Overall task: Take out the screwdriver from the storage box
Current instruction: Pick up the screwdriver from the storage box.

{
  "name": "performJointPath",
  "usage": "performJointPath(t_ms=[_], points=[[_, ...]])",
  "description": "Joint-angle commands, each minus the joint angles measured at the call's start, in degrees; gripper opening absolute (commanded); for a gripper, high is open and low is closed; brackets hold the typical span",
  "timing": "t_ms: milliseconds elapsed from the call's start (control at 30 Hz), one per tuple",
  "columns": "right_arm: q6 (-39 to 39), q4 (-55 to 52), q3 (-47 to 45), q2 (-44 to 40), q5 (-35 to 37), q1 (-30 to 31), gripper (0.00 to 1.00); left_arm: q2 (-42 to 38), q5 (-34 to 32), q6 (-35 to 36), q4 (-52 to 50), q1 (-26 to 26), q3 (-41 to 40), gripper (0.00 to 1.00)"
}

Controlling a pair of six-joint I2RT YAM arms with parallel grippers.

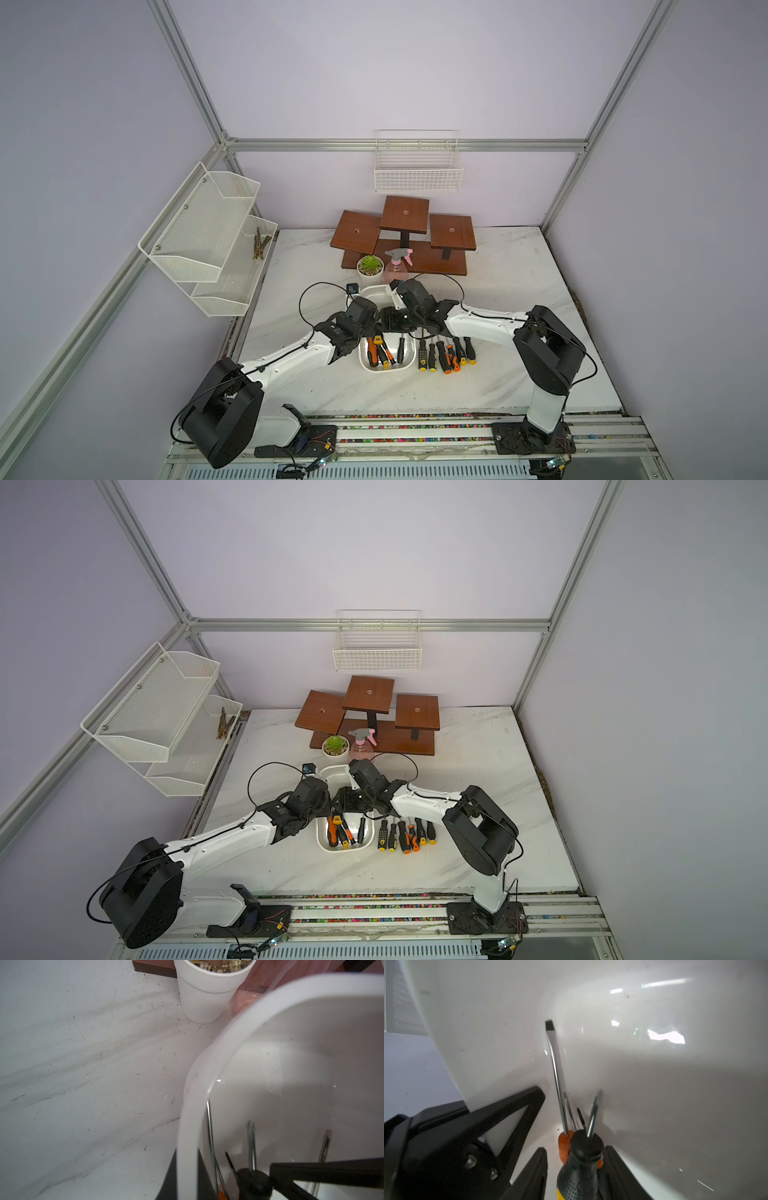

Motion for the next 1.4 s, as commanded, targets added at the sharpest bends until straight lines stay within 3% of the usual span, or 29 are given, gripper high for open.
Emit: performJointPath(t_ms=[0,367,833,967,1200,1367], points=[[-0.85,-0.87,1.81,1.95,1.25,0.24,0.48,-2.05,-0.16,1.47,1.26,-0.31,2.57,0.0],[-4.23,-7.01,4.54,4.95,4.07,0.24,0.47,-1.43,-0.26,1.39,1.22,-0.32,2.57,0.0],[-5.7,-9.04,5.85,8.35,4.37,0.24,0.36,-1.13,-0.42,1.04,1.63,-0.32,1.97,0.0],[-5.66,-8.87,5.47,8.46,4.2,0.15,0.29,-1.04,-0.42,0.94,1.98,-0.31,1.61,0.0],[-4.27,-5.46,3.47,6.68,3.19,0.03,0.02,-1.28,-0.82,0.78,2.01,-0.31,1.17,0.0],[-3.82,-3.77,2.55,4.43,2.97,-0.02,0.0,-1.45,-1.29,0.77,1.43,-0.31,1.3,0.0]])
